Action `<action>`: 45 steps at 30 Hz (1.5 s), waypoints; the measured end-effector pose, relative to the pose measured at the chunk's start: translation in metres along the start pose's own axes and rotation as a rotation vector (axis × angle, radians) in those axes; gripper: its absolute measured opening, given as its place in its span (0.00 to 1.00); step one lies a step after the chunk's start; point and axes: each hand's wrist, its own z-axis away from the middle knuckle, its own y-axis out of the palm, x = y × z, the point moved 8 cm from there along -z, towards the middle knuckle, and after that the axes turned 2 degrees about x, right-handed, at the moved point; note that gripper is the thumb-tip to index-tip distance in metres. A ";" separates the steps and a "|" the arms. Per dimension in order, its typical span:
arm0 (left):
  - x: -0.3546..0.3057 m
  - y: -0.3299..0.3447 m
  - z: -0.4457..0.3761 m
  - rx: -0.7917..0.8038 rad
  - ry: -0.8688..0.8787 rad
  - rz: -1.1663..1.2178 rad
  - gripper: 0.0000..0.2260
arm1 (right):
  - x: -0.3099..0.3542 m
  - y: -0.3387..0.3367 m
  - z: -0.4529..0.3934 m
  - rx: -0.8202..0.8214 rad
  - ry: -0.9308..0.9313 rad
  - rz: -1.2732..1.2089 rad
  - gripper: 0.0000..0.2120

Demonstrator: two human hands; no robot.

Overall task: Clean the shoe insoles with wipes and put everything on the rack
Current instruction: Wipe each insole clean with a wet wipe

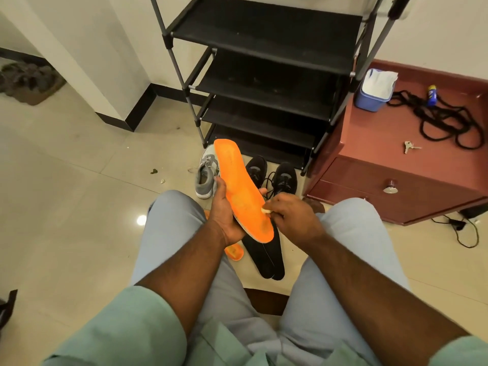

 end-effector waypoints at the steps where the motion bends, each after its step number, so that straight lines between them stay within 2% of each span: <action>1: -0.002 -0.002 -0.001 -0.005 0.014 0.021 0.42 | 0.002 0.003 0.004 0.029 -0.024 -0.020 0.12; 4: -0.008 -0.006 -0.003 -0.010 0.035 0.067 0.43 | 0.007 0.014 0.014 0.181 -0.068 -0.085 0.12; 5: -0.007 -0.006 -0.003 -0.006 0.029 0.056 0.43 | 0.007 0.013 0.014 0.183 -0.063 -0.095 0.12; 10: 0.000 -0.007 0.000 -0.041 -0.024 -0.070 0.43 | 0.001 0.007 -0.001 0.035 0.017 -0.056 0.12; 12: 0.002 -0.010 0.000 -0.070 -0.042 -0.087 0.45 | 0.001 0.007 0.001 0.024 0.027 -0.028 0.12; 16: 0.004 -0.010 0.000 -0.067 -0.047 0.004 0.46 | 0.017 0.016 0.014 0.198 -0.103 -0.100 0.12; 17: 0.006 -0.007 0.001 -0.066 -0.051 0.008 0.45 | 0.016 0.015 0.011 0.170 -0.091 -0.090 0.12; 20: 0.024 0.005 0.008 -0.059 -0.106 -0.062 0.41 | 0.002 -0.001 -0.004 -0.062 0.050 -0.037 0.12; 21: 0.029 0.008 0.011 -0.052 -0.118 -0.074 0.41 | 0.000 -0.001 -0.005 -0.078 0.076 -0.019 0.12; 26: 0.022 0.004 0.011 -0.038 -0.116 0.006 0.46 | 0.029 0.009 0.022 0.079 -0.121 -0.041 0.13; 28: 0.023 0.009 0.015 -0.011 -0.120 -0.034 0.43 | 0.025 0.000 0.019 0.003 -0.116 0.015 0.12; 30: 0.030 0.016 0.022 0.001 -0.136 -0.113 0.38 | 0.010 -0.012 0.009 -0.105 -0.013 0.096 0.12; 32: 0.033 0.015 0.026 -0.012 -0.133 -0.148 0.35 | 0.006 -0.015 0.009 -0.129 0.025 0.104 0.12; 37: 0.018 0.003 0.025 -0.021 -0.101 -0.100 0.39 | 0.039 0.004 0.044 0.075 -0.267 0.022 0.11; 39: 0.021 0.006 0.025 0.005 -0.128 -0.138 0.39 | 0.033 -0.001 0.038 0.044 -0.219 0.063 0.11; 41: 0.032 0.011 0.027 0.027 -0.180 -0.213 0.37 | 0.016 -0.011 0.023 -0.073 -0.085 0.104 0.10; 43: 0.038 0.012 0.028 0.019 -0.213 -0.247 0.37 | 0.009 -0.017 0.018 -0.118 0.006 0.124 0.10; 45: 0.034 0.010 0.026 -0.013 -0.175 -0.228 0.37 | 0.017 -0.010 0.026 -0.048 -0.072 0.103 0.09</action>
